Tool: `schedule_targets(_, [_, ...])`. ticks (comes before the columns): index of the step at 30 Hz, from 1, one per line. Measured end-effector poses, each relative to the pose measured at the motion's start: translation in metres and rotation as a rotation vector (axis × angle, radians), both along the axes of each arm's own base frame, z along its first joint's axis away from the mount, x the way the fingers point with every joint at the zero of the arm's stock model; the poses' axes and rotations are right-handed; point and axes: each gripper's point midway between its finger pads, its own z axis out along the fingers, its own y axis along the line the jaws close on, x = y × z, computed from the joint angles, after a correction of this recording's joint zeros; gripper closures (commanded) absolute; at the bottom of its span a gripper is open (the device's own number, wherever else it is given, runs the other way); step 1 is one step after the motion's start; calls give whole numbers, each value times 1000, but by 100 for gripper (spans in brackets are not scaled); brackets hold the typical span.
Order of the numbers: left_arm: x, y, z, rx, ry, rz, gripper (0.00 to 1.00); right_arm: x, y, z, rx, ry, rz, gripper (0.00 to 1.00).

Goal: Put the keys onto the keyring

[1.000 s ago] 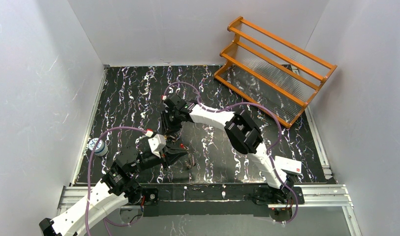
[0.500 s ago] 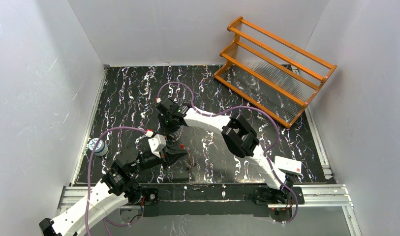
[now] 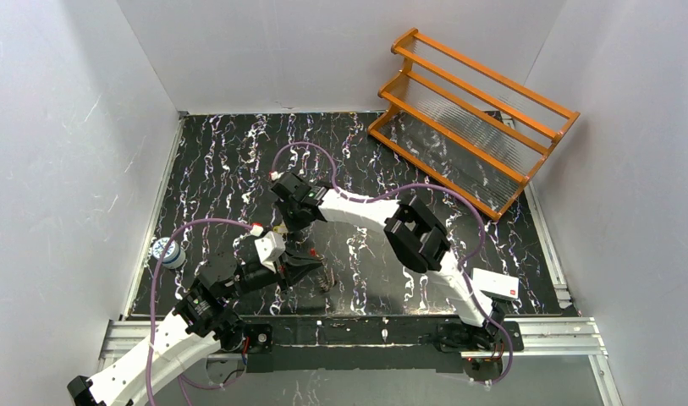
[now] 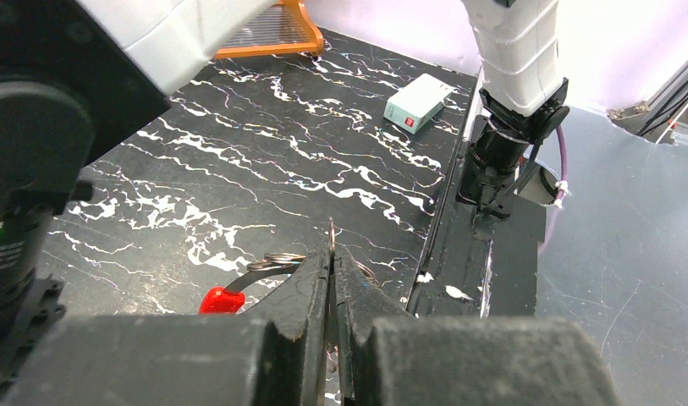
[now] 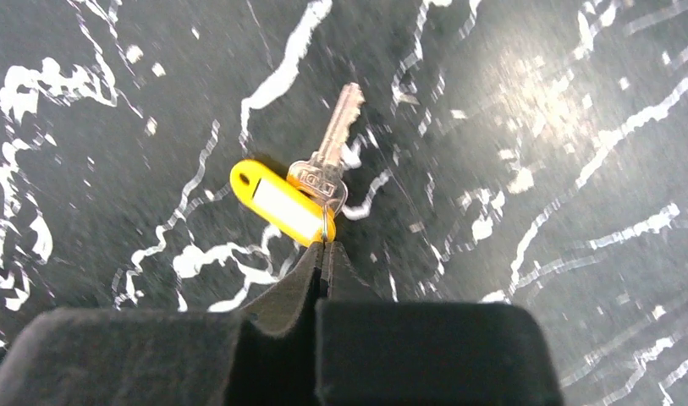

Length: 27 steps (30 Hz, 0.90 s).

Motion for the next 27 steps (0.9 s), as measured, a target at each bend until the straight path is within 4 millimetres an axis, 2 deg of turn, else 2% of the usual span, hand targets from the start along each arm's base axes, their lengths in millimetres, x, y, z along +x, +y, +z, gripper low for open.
schedule_targets(7, [0, 0, 0, 1, 0, 0, 100, -15, -38, 1, -62, -9, 21, 99])
schedule_targets(12, [0, 0, 0, 1, -1, 0, 100, -22, -57, 16, -49, -5, 55, 99])
schedule_targets(16, [0, 0, -1, 6, -5, 0, 100, -22, -73, 36, -16, -45, 89, 99])
schedule_targets(23, [0, 2, 1, 19, -15, 3, 100, -22, -109, 90, 73, -266, 212, 99])
schedule_targets(27, [3, 3, 4, 26, -25, 17, 100, -28, -141, 110, 77, -419, 260, 99])
